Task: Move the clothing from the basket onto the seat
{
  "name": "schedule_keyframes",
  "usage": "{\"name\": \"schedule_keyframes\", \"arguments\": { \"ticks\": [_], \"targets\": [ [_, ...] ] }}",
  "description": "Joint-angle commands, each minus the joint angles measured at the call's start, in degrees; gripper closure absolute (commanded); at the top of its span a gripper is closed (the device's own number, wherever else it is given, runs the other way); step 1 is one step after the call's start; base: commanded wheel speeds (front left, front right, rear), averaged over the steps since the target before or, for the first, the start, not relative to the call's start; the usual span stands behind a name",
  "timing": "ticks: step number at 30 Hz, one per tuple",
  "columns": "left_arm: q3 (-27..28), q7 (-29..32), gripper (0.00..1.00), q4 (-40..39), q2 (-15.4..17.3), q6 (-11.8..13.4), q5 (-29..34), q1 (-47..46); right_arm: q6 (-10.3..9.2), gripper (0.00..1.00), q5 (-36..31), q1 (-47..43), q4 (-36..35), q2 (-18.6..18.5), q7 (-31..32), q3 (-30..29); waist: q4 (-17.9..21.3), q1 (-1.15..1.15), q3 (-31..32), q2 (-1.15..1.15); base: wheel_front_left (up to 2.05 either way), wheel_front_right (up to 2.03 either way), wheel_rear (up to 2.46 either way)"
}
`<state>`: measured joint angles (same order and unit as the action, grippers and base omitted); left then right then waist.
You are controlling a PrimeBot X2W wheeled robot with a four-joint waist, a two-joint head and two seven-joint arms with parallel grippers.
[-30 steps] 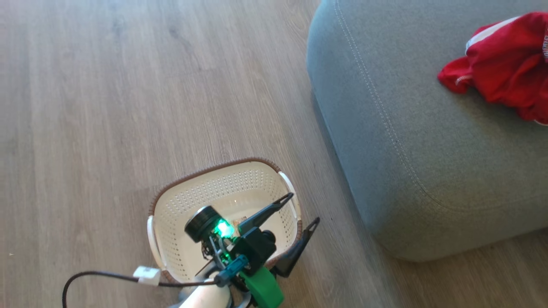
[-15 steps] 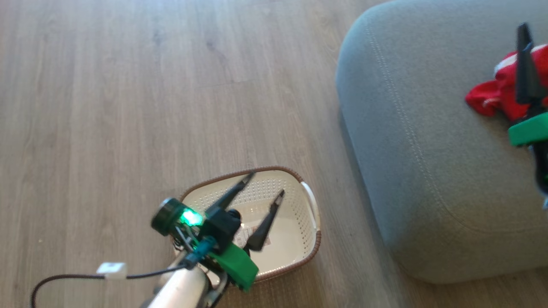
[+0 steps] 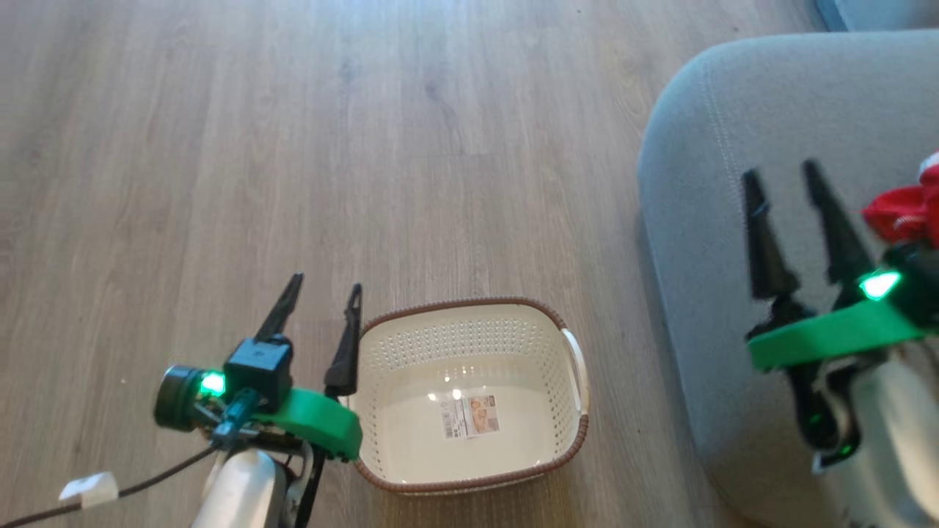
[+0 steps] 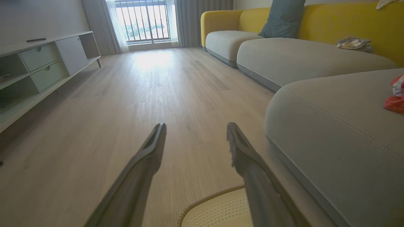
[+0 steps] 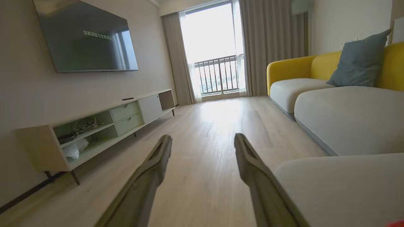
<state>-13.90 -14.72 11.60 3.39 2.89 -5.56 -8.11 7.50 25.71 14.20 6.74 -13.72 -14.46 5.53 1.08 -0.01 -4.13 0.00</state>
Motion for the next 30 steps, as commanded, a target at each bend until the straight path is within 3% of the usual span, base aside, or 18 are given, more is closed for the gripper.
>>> {"name": "schedule_keyframes", "arguments": {
  "ticks": [1,13,30],
  "targets": [
    [3.19,-0.28,0.00,-2.17,-0.35,1.26,-0.27,-0.71,-0.01,0.00,-0.55,-0.99,-2.32,0.75,-0.53,1.76,-1.08,0.01,0.61,0.00,0.00,0.00,0.00],
    [6.74,-0.28,0.00,0.59,-0.50,5.43,-5.19,2.83,-0.01,0.00,-5.82,-9.31,0.33,6.75,-0.53,-1.86,-3.69,0.01,1.56,0.00,0.00,0.00,0.00],
    [9.53,-0.28,0.00,3.29,-0.51,5.93,-6.95,2.87,-0.01,0.00,-9.56,-10.21,3.36,8.51,-0.53,-1.77,-4.19,0.01,1.09,0.00,0.00,0.00,0.00]
  ]
}}
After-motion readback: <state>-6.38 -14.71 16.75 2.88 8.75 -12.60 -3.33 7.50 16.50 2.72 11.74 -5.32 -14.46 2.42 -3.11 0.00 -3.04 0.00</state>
